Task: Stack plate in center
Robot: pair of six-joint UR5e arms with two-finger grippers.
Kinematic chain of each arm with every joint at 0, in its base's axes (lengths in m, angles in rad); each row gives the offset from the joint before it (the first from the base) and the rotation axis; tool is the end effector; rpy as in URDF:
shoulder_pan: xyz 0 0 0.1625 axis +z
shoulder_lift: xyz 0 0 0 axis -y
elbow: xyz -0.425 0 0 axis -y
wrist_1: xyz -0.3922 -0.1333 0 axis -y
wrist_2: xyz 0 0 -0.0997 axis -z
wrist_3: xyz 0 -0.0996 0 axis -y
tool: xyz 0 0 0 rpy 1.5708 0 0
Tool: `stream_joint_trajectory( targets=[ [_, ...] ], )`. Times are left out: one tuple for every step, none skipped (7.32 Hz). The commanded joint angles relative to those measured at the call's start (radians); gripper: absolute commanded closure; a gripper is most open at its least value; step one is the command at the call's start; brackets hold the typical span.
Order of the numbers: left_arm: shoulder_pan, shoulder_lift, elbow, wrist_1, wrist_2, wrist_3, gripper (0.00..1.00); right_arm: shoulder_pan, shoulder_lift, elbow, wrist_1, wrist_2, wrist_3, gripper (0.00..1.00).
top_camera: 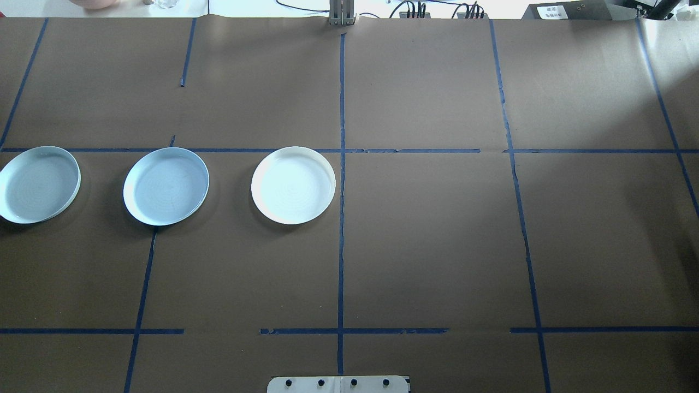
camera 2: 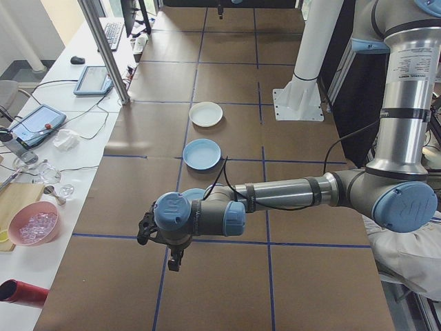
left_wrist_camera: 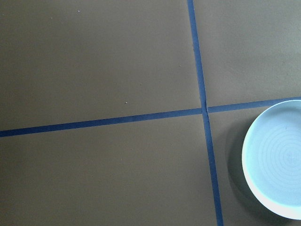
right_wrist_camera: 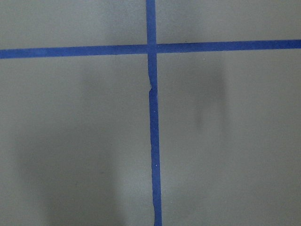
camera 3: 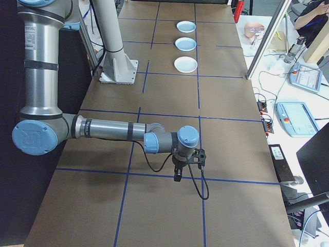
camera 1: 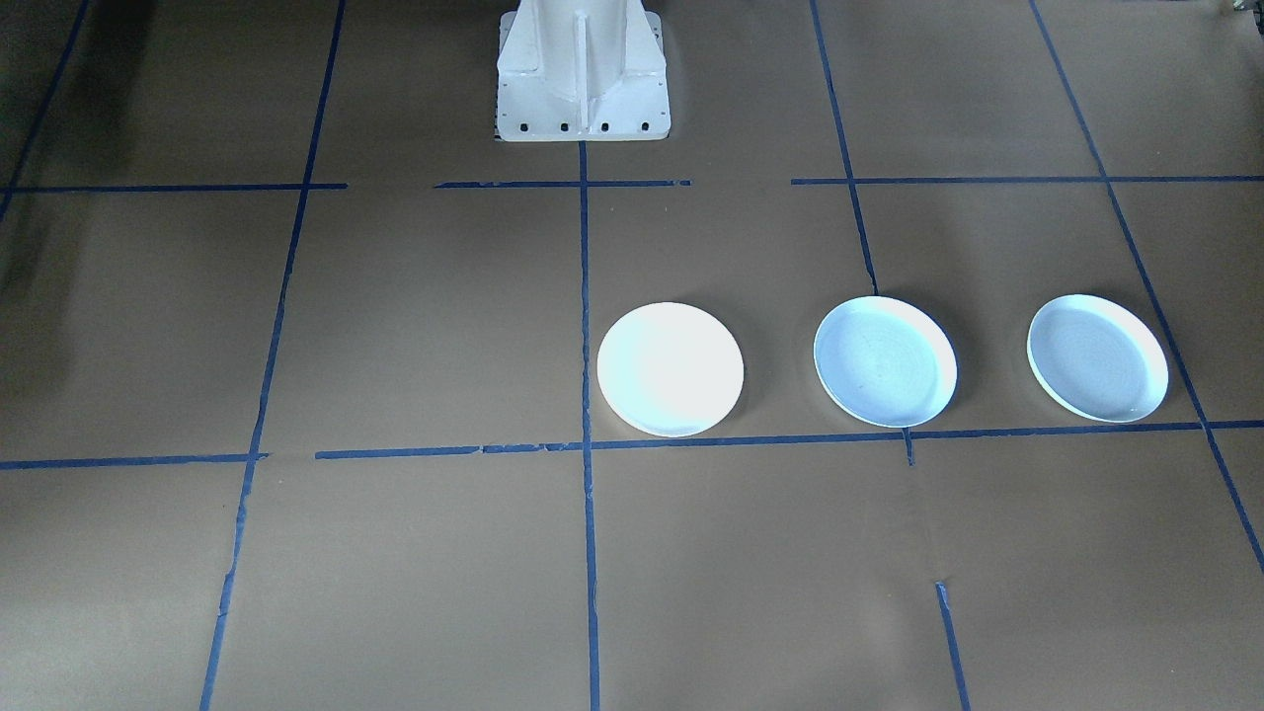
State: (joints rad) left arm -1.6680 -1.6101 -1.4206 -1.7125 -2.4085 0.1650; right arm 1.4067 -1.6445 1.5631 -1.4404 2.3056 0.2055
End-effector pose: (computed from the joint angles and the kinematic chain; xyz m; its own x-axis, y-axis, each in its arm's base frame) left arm -0.1083 -0.5000 0.6941 0.6751 0.1218 -0.7276 -0.0141 0.9882 0.1524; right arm -0.0100 -0.4675 0.6872 0.7446 0.0507 0.6655 0.0115 0.9960 -0.0887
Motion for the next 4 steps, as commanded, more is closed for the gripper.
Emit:
stream_joint_trajectory(
  targets=[
    [0.001,-0.001,0.008,-0.004,0.002,-0.001,0.00,0.000,-0.001,0.000,0.000,0.000,0.000,0.00],
    [0.002,-0.002,0.009,-0.012,0.002,0.004,0.00,0.000,0.000,0.000,0.000,0.000,0.000,0.00],
    [0.010,-0.002,0.018,-0.025,0.003,0.008,0.00,0.000,0.000,0.000,0.000,0.000,0.000,0.00],
    [0.014,-0.008,0.054,-0.053,-0.001,0.008,0.00,0.000,0.000,0.000,0.000,0.000,0.000,0.00]
  ],
)
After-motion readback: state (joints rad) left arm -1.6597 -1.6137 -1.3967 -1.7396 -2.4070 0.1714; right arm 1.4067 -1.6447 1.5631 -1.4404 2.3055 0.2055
